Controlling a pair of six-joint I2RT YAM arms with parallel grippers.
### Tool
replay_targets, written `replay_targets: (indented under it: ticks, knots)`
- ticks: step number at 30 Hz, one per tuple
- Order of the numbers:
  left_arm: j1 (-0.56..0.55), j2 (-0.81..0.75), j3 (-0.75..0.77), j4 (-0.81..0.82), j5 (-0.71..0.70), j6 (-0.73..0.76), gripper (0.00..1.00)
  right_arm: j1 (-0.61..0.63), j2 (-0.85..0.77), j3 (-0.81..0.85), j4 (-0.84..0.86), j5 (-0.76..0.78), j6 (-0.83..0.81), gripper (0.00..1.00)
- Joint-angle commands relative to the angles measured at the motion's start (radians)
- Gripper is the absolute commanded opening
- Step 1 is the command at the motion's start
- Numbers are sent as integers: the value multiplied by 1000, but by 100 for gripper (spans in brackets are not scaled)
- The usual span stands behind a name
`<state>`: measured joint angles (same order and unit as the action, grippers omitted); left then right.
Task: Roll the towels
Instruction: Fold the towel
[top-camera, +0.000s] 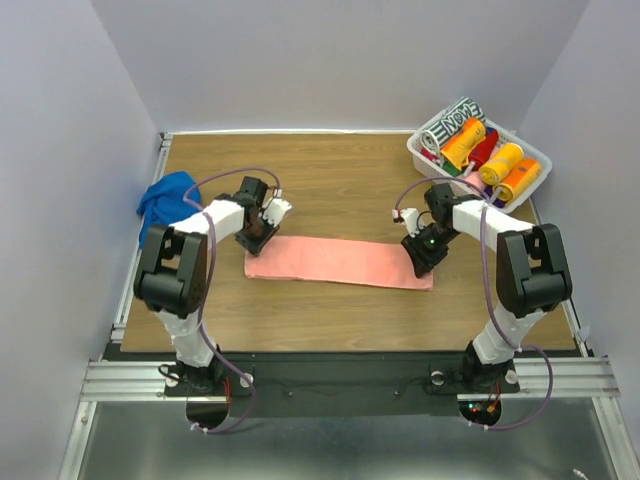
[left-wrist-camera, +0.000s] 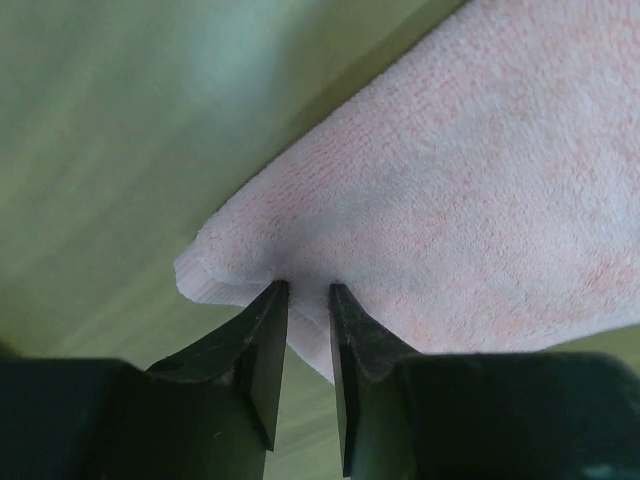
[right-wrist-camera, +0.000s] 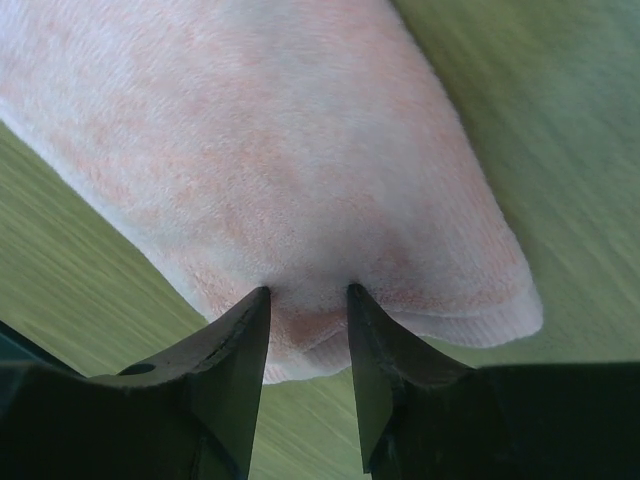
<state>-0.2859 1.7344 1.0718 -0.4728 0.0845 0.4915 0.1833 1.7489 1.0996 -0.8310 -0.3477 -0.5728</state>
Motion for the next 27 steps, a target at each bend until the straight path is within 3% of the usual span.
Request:
replay_targets:
  ticks: [1, 5, 8, 11, 13, 17, 20, 27]
  knots:
    - [7, 148, 144, 74, -22, -27, 34, 68, 6, -89, -17, 18, 4, 43]
    - [7, 312, 397, 89, -28, -45, 36, 185, 29, -92, -19, -31, 51, 43]
    - [25, 462, 699, 97, -5, -62, 45, 306, 84, -34, -19, -132, 120, 43]
    - [54, 494, 892, 63, 33, -85, 53, 370, 103, 35, -45, -247, 165, 43]
    - [65, 476, 938, 51, 34, -76, 57, 372, 90, 60, -75, -281, 163, 43]
    - [71, 342, 906, 46, 34, -76, 61, 370, -36, 108, -115, -281, 159, 47]
    - [70, 271, 774, 54, 95, -138, 61, 355, -69, 147, -111, -260, 165, 48]
    - [11, 131, 452, 146, 170, -321, 45, 292, 18, 212, -60, -136, 153, 39]
